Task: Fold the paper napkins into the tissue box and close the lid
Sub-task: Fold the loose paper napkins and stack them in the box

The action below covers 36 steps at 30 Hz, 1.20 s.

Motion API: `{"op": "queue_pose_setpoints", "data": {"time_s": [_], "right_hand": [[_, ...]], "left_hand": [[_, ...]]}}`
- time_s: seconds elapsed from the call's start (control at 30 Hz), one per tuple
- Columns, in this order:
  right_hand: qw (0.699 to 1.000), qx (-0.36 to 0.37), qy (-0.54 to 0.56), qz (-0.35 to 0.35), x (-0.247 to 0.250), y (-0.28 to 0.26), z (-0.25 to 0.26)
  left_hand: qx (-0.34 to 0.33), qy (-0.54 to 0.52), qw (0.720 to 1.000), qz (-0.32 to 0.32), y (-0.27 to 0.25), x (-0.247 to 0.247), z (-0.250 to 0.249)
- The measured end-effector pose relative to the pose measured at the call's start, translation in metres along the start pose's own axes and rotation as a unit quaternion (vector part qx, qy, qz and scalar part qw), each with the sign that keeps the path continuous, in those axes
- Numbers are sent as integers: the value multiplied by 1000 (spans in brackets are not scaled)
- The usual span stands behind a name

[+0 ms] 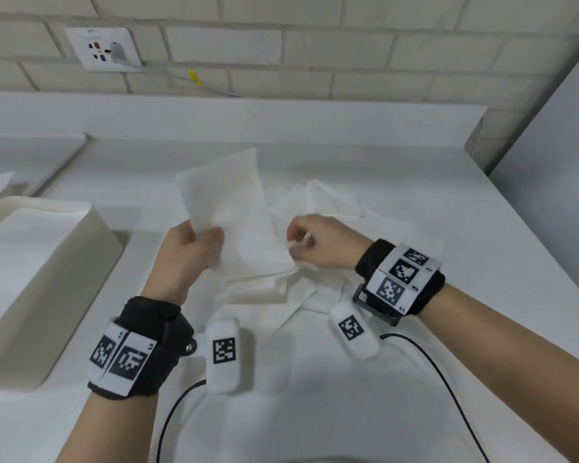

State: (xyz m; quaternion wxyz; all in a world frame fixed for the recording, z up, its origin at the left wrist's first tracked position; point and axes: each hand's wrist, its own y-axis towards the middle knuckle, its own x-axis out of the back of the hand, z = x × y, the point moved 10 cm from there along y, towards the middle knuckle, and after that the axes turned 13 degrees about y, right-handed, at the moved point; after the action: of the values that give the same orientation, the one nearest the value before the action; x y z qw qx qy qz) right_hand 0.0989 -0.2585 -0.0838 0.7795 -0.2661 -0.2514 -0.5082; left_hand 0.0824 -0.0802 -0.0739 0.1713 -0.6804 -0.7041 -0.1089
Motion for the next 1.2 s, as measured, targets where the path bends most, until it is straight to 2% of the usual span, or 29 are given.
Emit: {"op": "queue_pose_setpoints", "data": {"time_s": [0.1,0.2,0.47,0.57,0.73,0.93,1.03,1.1,1.2], "right_hand": [[972,-4,-192,138,-46,-5,-3],[939,7,-299,169,-67,-8,0],[938,-11,-272,214,-69,-11,-2],[958,7,-226,178,-60,-8,3],[981,54,-182,34,-19,-1,15],[996,39,-63,-57,19,-4,11],[982,88,21,-165,52,-15,21],[964,122,109,-211,72,-24,34],[907,178,314,-218,87,-35,58]], "left_hand": [[4,-3,1000,-26,-1,13,5],[-4,-11,998,-65,-1,28,11],[-13,-42,987,-156,-5,67,25],[-18,-36,984,-176,-8,75,21],[-77,-30,987,-137,-9,69,7],[-42,-22,989,-143,-5,61,12],[-62,-39,987,-146,-8,58,4],[-90,-44,984,-146,-13,55,-9],[-135,-46,983,-114,-21,42,-35]]}}
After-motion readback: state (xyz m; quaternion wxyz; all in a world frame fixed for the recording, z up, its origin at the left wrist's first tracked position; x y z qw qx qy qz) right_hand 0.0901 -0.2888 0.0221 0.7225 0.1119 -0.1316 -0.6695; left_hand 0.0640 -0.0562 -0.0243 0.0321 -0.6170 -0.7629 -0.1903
